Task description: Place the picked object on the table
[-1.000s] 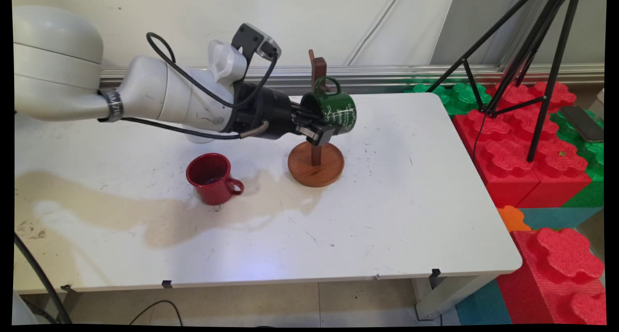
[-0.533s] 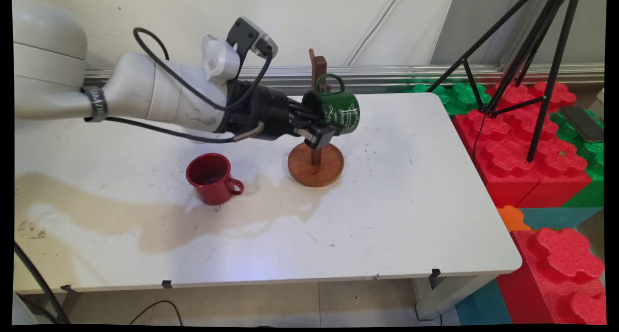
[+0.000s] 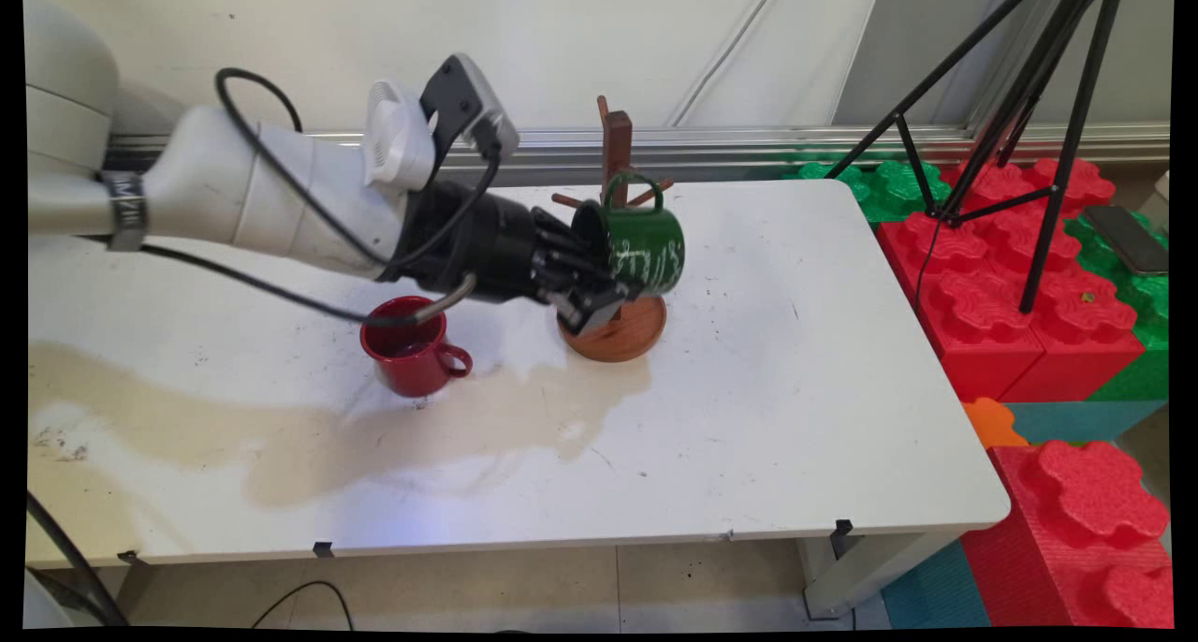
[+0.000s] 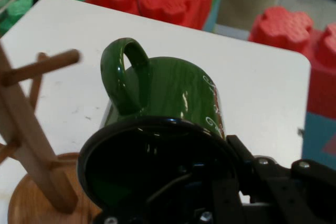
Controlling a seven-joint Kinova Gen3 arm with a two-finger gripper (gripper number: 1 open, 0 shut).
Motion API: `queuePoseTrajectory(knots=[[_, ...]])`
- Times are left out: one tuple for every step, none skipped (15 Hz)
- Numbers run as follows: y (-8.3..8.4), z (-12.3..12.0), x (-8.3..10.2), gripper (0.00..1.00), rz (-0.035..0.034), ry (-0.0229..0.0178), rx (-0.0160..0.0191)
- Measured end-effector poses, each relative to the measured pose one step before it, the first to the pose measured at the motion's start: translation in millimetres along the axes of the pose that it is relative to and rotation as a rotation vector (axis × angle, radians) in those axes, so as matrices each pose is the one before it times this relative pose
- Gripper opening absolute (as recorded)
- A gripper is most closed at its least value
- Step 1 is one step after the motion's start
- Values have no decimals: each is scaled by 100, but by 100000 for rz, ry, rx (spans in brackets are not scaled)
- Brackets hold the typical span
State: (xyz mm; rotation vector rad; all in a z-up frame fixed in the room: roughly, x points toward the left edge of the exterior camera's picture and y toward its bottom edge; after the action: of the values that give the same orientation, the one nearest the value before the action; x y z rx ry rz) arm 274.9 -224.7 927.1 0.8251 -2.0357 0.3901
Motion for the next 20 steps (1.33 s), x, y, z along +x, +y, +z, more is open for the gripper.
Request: queuePoseTrajectory(knots=[[224,-217,-52,0,1548,-1075,-417],[300,-304,-33,0,2055,-1833,-383],[151,-211,8,0,1161,-1333,153],[185,-293,52,0,1563,-2068,585],[113,-194,25,0,885,-1387,414],[139,-306,52,0,1217,-2451,1053],[82,-203,31,0,697,-1670,705],[139,-297,33,0,873,-2791,1273],[105,-195,15,0,434,-1808,819],[221,-256,-1,0,322,-2954,1206],[154,-152,-2,0,40,-1773,672],[335,-160,-44,0,-183,-2861,622],[239,-71,-29,0,-61,-1860,288],[359,-67,-29,0,56,-2729,397],[388,-77,-19,0,-150,-2998,638],[343,-17,6,0,-491,-2949,931],[282,39,27,0,-552,-2481,839],[186,51,39,0,-526,-1616,554],[292,103,79,0,-723,-2395,796],[202,86,71,0,-648,-1542,591]])
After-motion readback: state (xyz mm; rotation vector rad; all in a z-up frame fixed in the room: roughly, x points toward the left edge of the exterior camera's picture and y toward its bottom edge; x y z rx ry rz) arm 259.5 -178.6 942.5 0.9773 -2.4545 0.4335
